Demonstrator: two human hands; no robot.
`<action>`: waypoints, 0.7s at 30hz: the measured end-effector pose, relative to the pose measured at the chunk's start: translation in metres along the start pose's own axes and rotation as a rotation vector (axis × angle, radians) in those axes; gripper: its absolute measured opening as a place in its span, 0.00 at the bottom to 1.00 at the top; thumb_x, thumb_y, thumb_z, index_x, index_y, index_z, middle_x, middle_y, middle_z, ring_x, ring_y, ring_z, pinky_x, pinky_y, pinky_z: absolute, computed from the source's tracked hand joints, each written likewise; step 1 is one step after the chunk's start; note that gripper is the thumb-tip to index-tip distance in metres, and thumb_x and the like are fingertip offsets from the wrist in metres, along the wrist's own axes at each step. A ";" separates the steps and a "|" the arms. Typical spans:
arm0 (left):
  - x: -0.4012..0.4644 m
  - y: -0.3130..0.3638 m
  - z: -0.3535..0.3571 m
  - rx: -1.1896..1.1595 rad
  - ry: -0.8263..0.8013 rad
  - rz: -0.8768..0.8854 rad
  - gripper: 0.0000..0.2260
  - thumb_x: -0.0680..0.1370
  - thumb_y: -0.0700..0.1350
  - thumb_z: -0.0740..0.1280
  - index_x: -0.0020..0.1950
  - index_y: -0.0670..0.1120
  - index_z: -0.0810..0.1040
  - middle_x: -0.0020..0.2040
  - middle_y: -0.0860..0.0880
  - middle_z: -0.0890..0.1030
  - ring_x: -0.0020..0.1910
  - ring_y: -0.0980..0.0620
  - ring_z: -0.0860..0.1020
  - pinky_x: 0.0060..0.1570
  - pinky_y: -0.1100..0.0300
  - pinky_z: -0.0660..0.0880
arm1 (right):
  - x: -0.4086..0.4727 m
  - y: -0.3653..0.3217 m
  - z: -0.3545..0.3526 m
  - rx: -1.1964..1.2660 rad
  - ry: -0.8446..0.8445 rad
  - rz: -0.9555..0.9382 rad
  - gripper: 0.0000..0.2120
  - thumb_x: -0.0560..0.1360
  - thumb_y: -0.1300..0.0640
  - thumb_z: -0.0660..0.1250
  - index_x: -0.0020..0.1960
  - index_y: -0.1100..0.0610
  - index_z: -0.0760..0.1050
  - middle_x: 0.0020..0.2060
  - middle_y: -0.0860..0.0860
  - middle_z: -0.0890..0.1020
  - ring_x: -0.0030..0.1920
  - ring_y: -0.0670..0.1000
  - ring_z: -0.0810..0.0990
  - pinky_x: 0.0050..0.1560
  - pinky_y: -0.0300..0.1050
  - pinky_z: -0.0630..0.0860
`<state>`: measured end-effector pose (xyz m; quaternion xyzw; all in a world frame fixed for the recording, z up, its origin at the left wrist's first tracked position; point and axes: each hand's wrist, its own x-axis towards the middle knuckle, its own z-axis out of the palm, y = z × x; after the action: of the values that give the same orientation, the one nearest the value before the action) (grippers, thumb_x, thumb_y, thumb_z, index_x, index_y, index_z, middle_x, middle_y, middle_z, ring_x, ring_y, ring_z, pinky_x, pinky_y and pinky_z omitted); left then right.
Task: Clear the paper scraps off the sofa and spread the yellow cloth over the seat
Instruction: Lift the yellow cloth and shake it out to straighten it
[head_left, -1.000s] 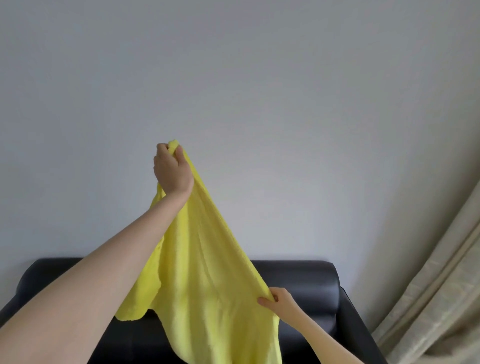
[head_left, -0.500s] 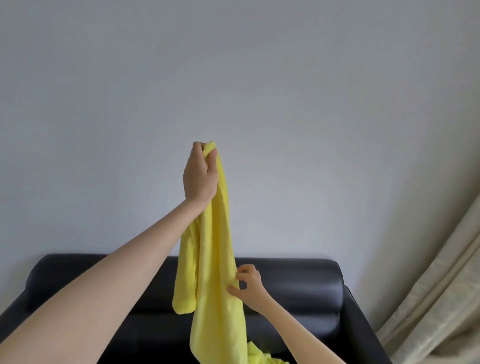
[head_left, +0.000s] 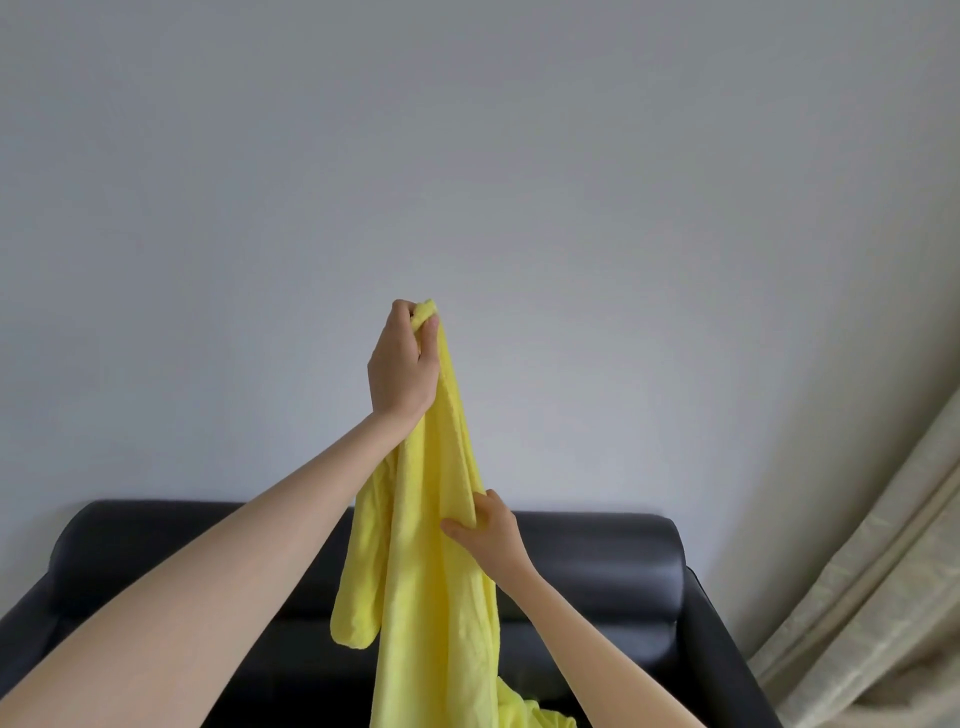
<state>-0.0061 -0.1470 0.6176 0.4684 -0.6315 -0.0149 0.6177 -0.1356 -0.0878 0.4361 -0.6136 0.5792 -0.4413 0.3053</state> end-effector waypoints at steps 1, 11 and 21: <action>0.000 -0.001 0.000 0.008 0.004 -0.004 0.07 0.82 0.51 0.56 0.48 0.49 0.65 0.40 0.54 0.73 0.37 0.52 0.71 0.36 0.58 0.62 | 0.000 0.000 -0.003 0.021 0.016 0.010 0.17 0.68 0.45 0.73 0.50 0.56 0.80 0.47 0.50 0.76 0.47 0.51 0.79 0.46 0.44 0.79; 0.007 -0.031 -0.007 0.126 0.035 -0.115 0.09 0.82 0.49 0.55 0.52 0.44 0.68 0.45 0.53 0.73 0.42 0.52 0.69 0.39 0.56 0.64 | -0.008 0.005 -0.053 0.239 -0.137 0.080 0.13 0.67 0.44 0.75 0.38 0.52 0.79 0.43 0.46 0.76 0.45 0.45 0.78 0.47 0.37 0.73; 0.013 -0.045 -0.008 0.008 -0.033 -0.227 0.07 0.81 0.50 0.57 0.47 0.49 0.64 0.45 0.51 0.73 0.44 0.49 0.71 0.40 0.56 0.64 | 0.000 0.004 -0.081 0.120 -0.133 0.049 0.22 0.65 0.49 0.78 0.32 0.57 0.67 0.31 0.48 0.69 0.35 0.49 0.66 0.38 0.37 0.62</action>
<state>0.0287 -0.1756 0.6024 0.5391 -0.5844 -0.0899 0.5998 -0.2098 -0.0776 0.4674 -0.6076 0.5452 -0.4260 0.3901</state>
